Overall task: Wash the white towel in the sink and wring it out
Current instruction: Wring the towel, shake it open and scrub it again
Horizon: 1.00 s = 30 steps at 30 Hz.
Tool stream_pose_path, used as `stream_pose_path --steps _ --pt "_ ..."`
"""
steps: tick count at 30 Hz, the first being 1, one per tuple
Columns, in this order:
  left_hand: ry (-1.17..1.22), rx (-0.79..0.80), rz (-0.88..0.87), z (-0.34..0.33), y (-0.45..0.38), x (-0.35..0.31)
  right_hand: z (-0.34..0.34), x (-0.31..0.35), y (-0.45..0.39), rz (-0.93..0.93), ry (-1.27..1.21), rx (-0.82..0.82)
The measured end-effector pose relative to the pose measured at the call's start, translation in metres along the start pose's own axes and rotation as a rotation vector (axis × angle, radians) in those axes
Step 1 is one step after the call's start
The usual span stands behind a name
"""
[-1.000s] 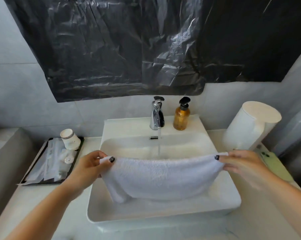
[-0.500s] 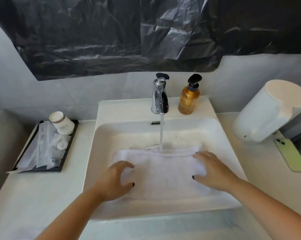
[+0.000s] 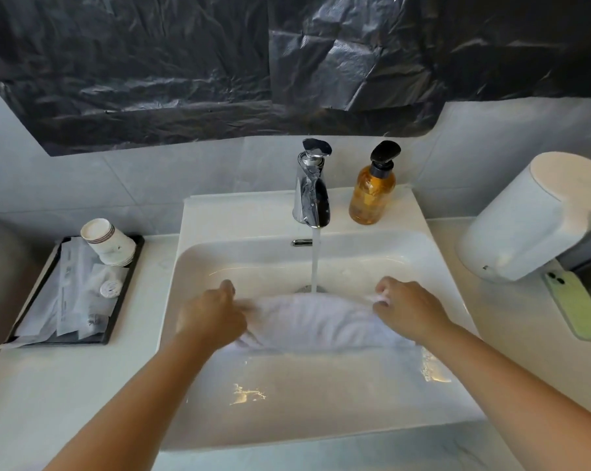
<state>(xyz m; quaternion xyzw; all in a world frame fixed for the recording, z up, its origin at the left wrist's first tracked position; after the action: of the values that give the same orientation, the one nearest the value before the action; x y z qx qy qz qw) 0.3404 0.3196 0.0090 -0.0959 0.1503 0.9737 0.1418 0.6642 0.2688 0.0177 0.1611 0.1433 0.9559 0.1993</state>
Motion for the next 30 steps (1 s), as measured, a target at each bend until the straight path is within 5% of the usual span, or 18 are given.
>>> stream_pose_path --steps 2,6,11,15,18,21,24,26,30 --pt "-0.154 0.085 -0.160 -0.010 -0.006 -0.022 -0.012 0.016 0.002 0.122 0.159 -0.048" --pt "-0.192 0.351 -0.322 -0.061 -0.002 -0.061 -0.070 0.036 0.020 0.279 0.351 0.233" --pt "-0.333 0.104 -0.270 -0.057 -0.005 -0.076 -0.073 0.046 0.012 0.243 0.339 -0.024" --pt "-0.255 0.122 -0.295 -0.062 0.005 -0.084 -0.078 0.052 0.026 0.350 0.347 -0.043" --pt "0.028 0.129 -0.239 -0.058 0.006 -0.075 -0.076 0.040 0.030 0.229 0.089 0.088" --pt "0.836 0.081 -0.125 -0.046 0.005 -0.067 -0.062 0.044 0.026 -0.009 -0.776 0.374" --pt "1.508 0.084 -0.154 -0.035 0.006 -0.083 -0.045 0.065 0.011 -0.072 -1.323 0.388" --pt "1.628 0.111 -0.221 -0.027 0.006 -0.099 -0.038 0.082 0.004 -0.151 -1.491 0.342" --pt "1.649 0.113 -0.215 -0.021 0.001 -0.119 -0.025 0.116 0.017 -0.105 -1.327 0.289"
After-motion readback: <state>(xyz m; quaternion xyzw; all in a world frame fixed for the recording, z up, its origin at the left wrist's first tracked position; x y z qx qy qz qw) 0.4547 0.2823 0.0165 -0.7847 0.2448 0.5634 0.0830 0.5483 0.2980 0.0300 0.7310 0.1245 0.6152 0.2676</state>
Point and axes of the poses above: each hand's wrist, its own y-axis away from the middle knuckle, its own z-axis out of the back of the hand, x = y × z, the point moved 7 cm from there along -y, towards the middle knuckle, and after that the axes turned 12 degrees about -z, right-handed, at the moved point
